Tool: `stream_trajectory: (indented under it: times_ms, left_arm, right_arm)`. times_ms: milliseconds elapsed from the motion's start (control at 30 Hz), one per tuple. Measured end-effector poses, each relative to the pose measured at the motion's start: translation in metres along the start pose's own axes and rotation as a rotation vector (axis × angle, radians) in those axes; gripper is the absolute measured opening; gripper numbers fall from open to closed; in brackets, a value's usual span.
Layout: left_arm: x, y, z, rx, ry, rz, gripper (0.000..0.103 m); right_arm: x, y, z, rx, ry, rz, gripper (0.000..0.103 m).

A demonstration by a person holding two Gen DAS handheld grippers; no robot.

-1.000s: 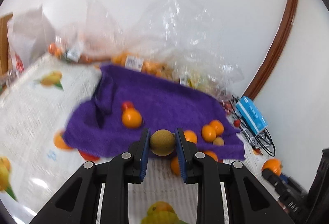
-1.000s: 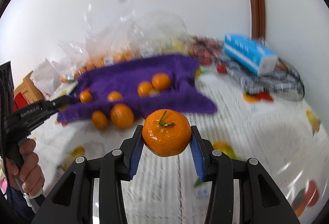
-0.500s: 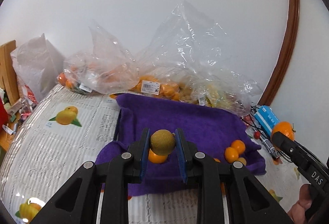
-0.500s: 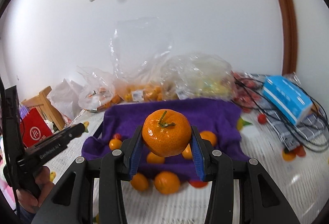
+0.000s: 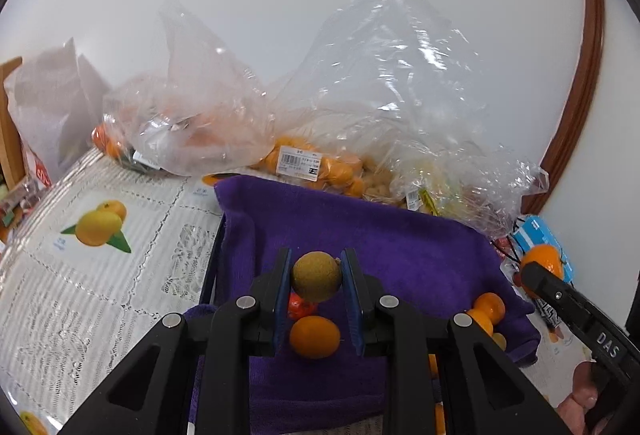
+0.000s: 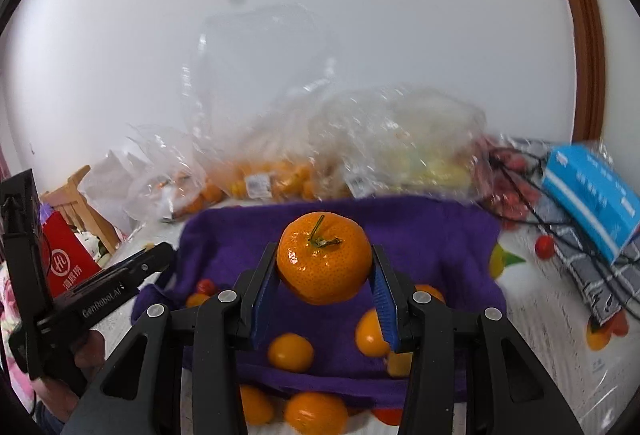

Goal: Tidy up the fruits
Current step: 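Lift the stemmed mandarin and small yellow fruit and carry both over the purple towel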

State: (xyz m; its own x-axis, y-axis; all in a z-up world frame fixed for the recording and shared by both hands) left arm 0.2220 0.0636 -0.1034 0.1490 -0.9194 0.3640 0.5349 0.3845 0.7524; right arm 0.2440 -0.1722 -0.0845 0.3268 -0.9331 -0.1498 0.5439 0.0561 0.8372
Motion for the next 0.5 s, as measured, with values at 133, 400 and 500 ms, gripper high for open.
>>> stream_trajectory:
  times_ms: [133, 400, 500]
  left_arm:
    - [-0.009, 0.002, -0.003, -0.010, -0.012, 0.032, 0.023]
    - [-0.022, 0.005, -0.008, -0.027, -0.044, 0.088, 0.024]
    - [-0.025, 0.005, -0.009, -0.038, -0.057, 0.103, 0.024]
  right_arm:
    - [0.017, -0.006, -0.007, -0.018, -0.021, -0.050, 0.044]
    - [0.008, -0.022, -0.033, -0.106, 0.022, -0.023, 0.044]
    - [0.001, -0.025, -0.037, -0.117, 0.022, 0.008, 0.044]
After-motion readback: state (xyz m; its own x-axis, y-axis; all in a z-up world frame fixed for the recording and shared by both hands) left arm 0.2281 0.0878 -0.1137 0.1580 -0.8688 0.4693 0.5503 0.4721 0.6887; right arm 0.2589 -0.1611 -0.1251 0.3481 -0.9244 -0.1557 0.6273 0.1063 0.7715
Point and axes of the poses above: each gripper's, at about its wrist camera, not at the fingertips, and z roughly against the way its jaws point, x to its right, y to its top, the point moved 1 cm from there along -z, roughly the way its jaws point, and after that the axes turned 6 degrees about z, right-handed, at the moved point
